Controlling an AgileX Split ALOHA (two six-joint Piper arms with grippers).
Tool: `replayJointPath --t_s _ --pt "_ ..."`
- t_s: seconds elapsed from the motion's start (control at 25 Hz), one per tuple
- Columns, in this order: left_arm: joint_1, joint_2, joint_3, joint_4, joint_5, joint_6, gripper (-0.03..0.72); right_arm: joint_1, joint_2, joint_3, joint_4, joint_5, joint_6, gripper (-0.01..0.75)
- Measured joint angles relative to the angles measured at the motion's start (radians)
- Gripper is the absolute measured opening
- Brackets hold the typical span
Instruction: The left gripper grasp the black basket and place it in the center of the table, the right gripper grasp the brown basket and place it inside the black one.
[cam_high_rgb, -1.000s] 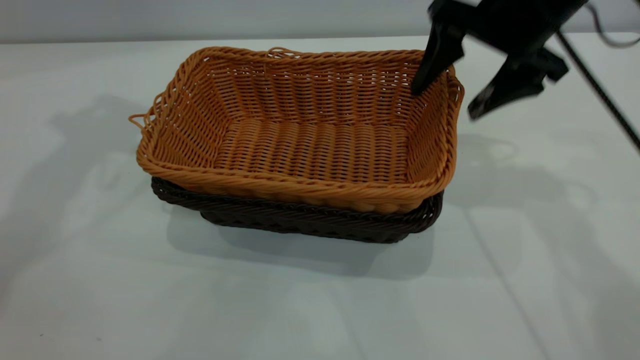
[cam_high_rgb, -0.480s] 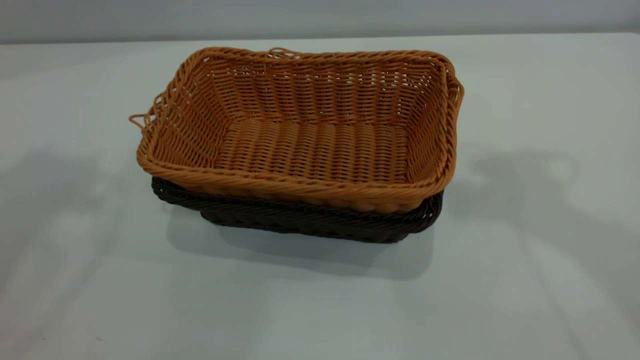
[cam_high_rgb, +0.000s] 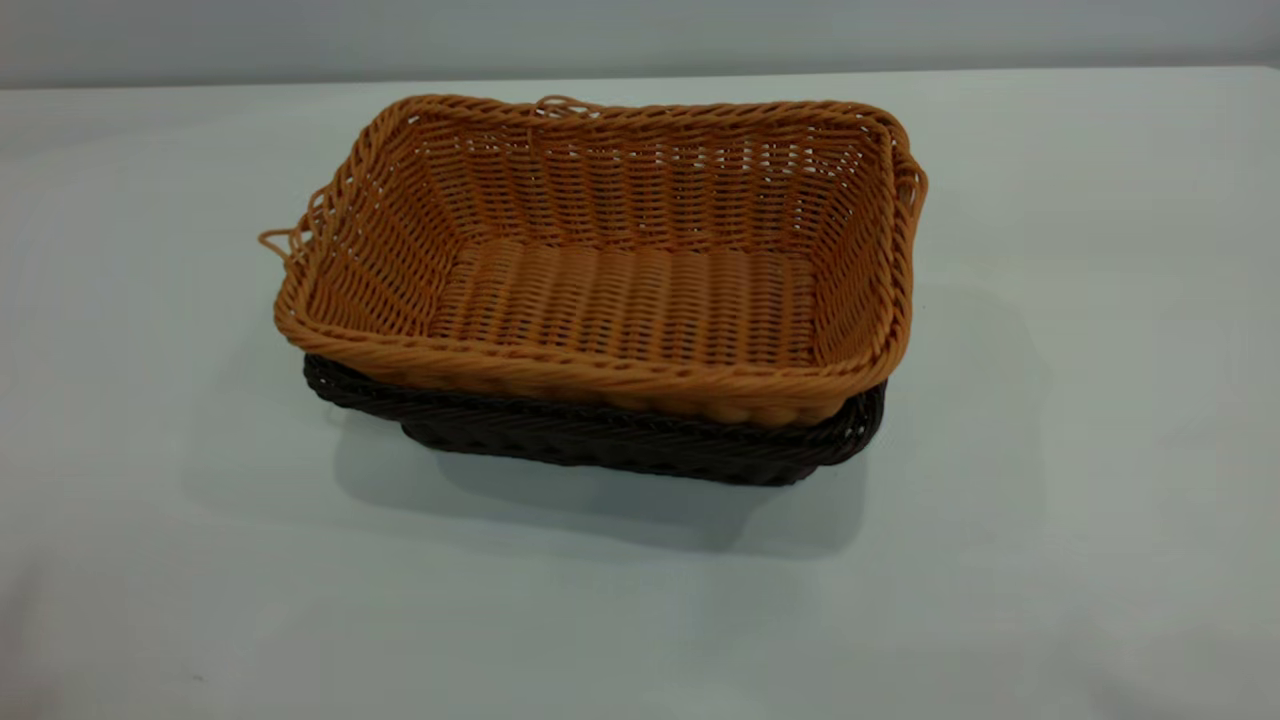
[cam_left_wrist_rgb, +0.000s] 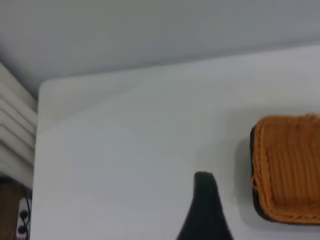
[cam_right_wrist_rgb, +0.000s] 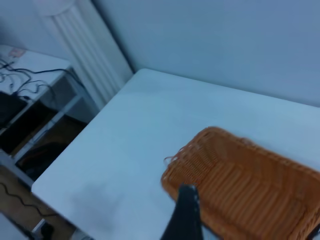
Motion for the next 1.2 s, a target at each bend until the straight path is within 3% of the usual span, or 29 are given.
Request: replayJointPath --t_s 0.28,0.56,0.84,1.2 --pt "0.000 -0.197 0.100 -0.010 0.000 -0.003 0.510 0.000 -0.227 0.177 -0.068 0.059 0.077 0.590" --pt "0.000 -0.506 0.448 -0.028 0.000 0.014 0.510 0.000 -0.417 0.382 -0.130 0.092 0.088 0.590" --pt "0.000 -0.808 0.809 -0.027 0.000 0.043 0.510 0.000 -0.627 0.529 -0.326 0.106 0.128 0.590" --pt "0.000 -0.973 1.026 -0.037 -0.005 0.050 0.510 0.000 -0.696 0.685 -0.492 0.028 0.146 0.590"
